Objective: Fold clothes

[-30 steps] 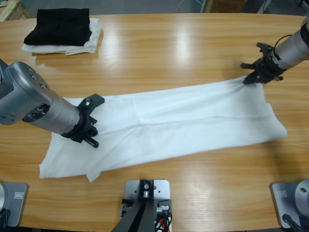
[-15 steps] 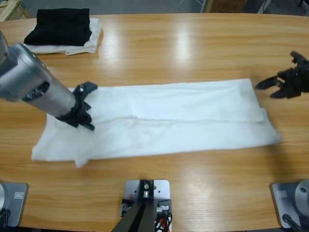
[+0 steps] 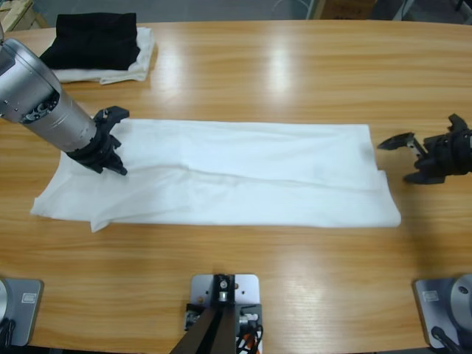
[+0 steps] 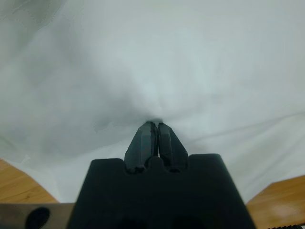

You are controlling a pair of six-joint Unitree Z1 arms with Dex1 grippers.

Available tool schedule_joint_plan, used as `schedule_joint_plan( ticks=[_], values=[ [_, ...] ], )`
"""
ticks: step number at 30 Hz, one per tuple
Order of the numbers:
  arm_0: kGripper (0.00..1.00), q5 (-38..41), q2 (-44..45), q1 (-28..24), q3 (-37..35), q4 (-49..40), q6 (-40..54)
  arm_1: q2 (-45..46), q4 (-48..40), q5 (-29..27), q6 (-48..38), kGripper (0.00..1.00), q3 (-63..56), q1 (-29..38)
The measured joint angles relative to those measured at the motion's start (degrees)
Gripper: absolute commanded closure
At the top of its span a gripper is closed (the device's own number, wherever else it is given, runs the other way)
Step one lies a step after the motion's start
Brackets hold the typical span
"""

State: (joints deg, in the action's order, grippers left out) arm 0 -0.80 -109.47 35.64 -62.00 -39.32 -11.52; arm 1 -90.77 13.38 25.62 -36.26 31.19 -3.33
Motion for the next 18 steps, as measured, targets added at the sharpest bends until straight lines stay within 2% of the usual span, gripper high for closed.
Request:
schedule_joint_plan(
  ticks=[6, 10, 13, 16, 18],
  values=[
    [0.013, 4.7, -0.2, -0.2, -1.6, -0.5, 0.9, 0.2, -2.5, 0.7, -5.5, 0.016, -1.5, 9.3],
    [0.013, 5.2, -0.2, -0.2, -2.1, -0.8, 1.1, 0.1, -4.7, 0.0, -8.4, 0.023, -2.0, 11.9],
    [0.009, 5.2, -0.2, -0.2, -2.3, -1.3, 1.3, -0.3, -6.6, -0.2, -9.1, 0.144, -2.5, 12.3],
    [0.009, 5.2, -0.2, -0.2, -2.3, -1.7, 1.5, -0.7, -9.0, -0.2, -9.2, 0.210, -3.3, 12.5],
    [0.008, 5.2, -0.2, -0.2, -2.3, -1.8, 1.5, -1.0, -10.6, -0.2, -9.2, 0.405, -3.8, 12.5]
  ],
)
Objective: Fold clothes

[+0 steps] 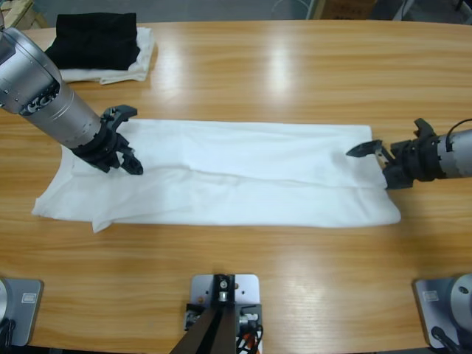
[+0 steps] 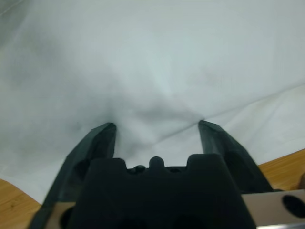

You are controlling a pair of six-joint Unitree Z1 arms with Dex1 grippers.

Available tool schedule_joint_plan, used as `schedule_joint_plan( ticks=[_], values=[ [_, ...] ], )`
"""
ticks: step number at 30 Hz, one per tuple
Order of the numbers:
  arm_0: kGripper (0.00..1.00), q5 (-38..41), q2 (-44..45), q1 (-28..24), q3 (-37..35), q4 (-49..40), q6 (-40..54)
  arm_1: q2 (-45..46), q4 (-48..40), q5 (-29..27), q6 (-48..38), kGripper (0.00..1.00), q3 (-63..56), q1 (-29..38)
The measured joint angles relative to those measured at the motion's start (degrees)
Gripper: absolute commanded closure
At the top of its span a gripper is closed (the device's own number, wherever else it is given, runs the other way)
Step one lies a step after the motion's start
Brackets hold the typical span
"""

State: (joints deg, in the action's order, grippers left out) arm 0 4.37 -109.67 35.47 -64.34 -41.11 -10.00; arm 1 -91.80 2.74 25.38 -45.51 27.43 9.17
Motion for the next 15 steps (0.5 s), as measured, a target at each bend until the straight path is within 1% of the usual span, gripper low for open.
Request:
schedule_joint_plan(
  ticks=[1, 3, 4, 6, 7, 15],
  values=[
    [0.004, 0.0, 0.0, 0.0, 0.0, 0.0, 0.0, -0.3, -0.6, 0.0, 0.0, 0.511, -0.2, 0.0],
    [0.004, 0.0, 0.0, 0.0, 0.0, 0.0, 0.0, -1.0, -1.4, 0.0, 0.0, 0.662, -0.3, 0.0],
    [0.004, 0.0, 0.0, 0.0, 0.0, 0.0, 0.0, -1.3, -1.8, 0.2, 0.1, 0.703, -0.3, 0.0],
    [0.004, 0.0, 0.0, 0.0, 0.0, 0.0, 0.0, -2.0, -2.9, 1.1, 0.6, 0.944, -0.5, 0.1],
    [0.004, 0.0, 0.0, 0.0, 0.0, 0.0, 0.0, -2.4, -3.3, 1.5, 0.8, 1.000, -0.7, 0.1],
    [0.004, 0.0, 0.0, 0.0, 0.1, 0.0, 0.0, -4.3, -5.3, 2.6, 1.7, 1.000, -1.7, 0.3]
  ],
)
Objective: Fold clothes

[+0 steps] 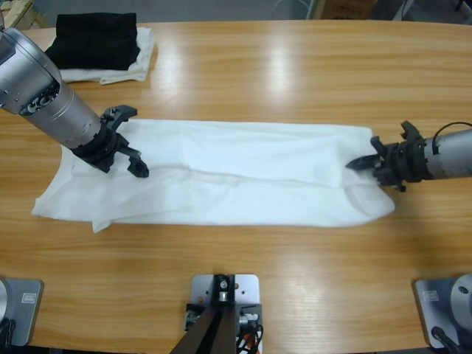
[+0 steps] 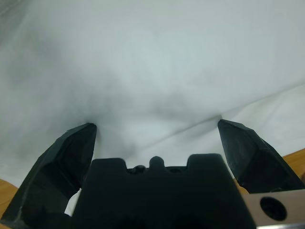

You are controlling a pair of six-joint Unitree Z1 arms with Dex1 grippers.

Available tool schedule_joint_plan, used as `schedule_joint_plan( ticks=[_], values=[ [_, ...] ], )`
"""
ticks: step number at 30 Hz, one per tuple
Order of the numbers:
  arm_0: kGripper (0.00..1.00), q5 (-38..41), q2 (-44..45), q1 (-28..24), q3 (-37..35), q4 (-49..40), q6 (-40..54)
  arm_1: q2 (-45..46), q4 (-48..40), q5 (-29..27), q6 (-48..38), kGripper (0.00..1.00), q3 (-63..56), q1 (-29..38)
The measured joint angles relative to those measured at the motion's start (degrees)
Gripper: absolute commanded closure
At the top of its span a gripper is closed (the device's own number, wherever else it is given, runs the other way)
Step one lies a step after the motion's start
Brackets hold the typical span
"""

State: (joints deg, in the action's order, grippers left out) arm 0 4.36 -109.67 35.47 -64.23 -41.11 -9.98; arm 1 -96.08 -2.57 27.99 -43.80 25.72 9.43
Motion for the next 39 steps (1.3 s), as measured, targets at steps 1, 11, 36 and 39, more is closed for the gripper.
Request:
schedule_joint_plan(
  ticks=[1, 11, 36, 39],
  values=[
    [0.004, 0.0, 0.0, 0.0, 0.0, 0.0, 0.0, 0.0, 0.0, 0.0, 0.0, 1.000, -0.2, 0.0],
    [0.004, 0.0, 0.7, -0.1, 0.0, -0.6, 0.0, 3.1, 16.0, -6.7, 7.3, 1.000, 5.4, -0.2],
    [0.000, -1.2, 8.1, -0.9, 1.1, -4.7, -0.2, 8.1, 75.2, -43.1, 22.5, 1.000, 58.4, 7.6],
    [0.000, -1.2, 8.7, -0.9, 1.3, -4.7, -0.6, 5.5, 79.4, -41.7, 18.2, 1.000, 65.5, 20.0]
  ],
)
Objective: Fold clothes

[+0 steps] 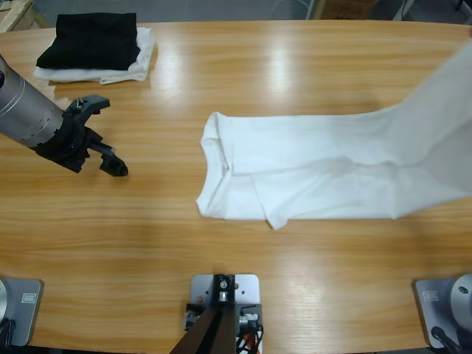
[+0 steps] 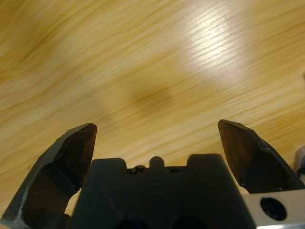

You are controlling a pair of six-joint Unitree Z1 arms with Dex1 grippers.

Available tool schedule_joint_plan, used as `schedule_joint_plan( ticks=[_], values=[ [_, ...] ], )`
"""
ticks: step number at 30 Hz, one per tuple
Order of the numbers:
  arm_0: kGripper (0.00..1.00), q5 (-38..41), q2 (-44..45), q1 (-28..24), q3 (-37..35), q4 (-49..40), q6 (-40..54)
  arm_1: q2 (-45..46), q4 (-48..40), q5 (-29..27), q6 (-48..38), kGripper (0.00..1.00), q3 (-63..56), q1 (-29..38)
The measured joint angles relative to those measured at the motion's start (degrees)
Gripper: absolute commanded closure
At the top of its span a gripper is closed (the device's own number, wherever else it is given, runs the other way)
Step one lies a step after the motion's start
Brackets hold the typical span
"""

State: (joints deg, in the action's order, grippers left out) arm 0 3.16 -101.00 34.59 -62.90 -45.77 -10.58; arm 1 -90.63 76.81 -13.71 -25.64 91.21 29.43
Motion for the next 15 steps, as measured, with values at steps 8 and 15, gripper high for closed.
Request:
schedule_joint_plan(
  ticks=[8, 15],
  values=[
    [0.000, 0.0, 1.6, 0.0, 1.1, 0.0, -1.2, -14.0, 3.3, 4.0, -3.4, 1.000, 13.3, 17.3],
    [0.000, 0.0, 3.2, 0.0, 3.4, 0.3, -1.8, -21.6, 4.6, 6.1, -3.5, 1.000, 22.0, 20.7]
  ],
)
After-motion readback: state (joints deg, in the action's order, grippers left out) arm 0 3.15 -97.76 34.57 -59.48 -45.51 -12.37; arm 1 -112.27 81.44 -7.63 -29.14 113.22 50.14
